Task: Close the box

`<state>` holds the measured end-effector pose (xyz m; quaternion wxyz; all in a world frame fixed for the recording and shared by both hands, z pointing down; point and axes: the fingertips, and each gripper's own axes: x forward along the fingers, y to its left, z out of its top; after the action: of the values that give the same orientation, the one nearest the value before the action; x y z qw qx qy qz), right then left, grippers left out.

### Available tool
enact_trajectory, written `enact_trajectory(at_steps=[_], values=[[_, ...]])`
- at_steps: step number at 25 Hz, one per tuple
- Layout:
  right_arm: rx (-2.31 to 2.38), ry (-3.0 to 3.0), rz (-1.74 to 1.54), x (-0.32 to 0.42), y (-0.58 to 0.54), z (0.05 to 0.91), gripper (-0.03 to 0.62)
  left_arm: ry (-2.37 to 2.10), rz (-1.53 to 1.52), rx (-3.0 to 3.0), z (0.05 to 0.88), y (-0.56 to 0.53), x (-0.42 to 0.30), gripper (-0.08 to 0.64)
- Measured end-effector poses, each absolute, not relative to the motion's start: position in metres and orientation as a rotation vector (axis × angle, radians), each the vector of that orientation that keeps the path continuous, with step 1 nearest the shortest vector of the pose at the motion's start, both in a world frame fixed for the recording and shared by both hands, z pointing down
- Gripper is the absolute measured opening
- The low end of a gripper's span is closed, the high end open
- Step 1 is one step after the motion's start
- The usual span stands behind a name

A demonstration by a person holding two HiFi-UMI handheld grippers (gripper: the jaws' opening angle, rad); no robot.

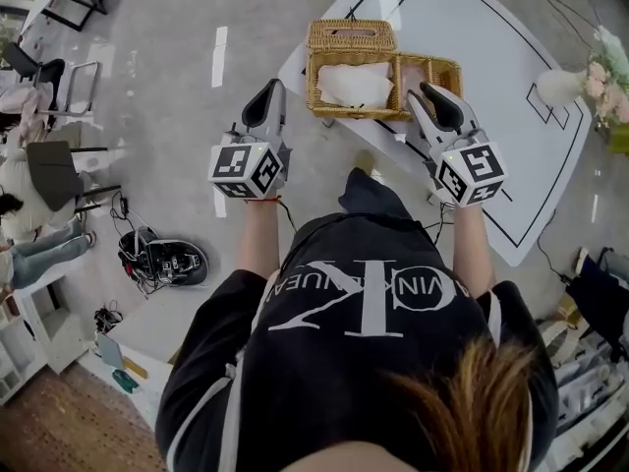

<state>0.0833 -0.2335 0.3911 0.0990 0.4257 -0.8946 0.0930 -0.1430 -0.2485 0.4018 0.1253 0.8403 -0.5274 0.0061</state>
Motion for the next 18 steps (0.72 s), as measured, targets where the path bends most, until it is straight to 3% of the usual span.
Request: enact_trajectory(at_steps=[18], values=[[0.862,-2.489,0.463,0.092,-0.354,0.411,0.101,-1.642,0.205,2.46,0.418,-0.324,-0.146,0.008]])
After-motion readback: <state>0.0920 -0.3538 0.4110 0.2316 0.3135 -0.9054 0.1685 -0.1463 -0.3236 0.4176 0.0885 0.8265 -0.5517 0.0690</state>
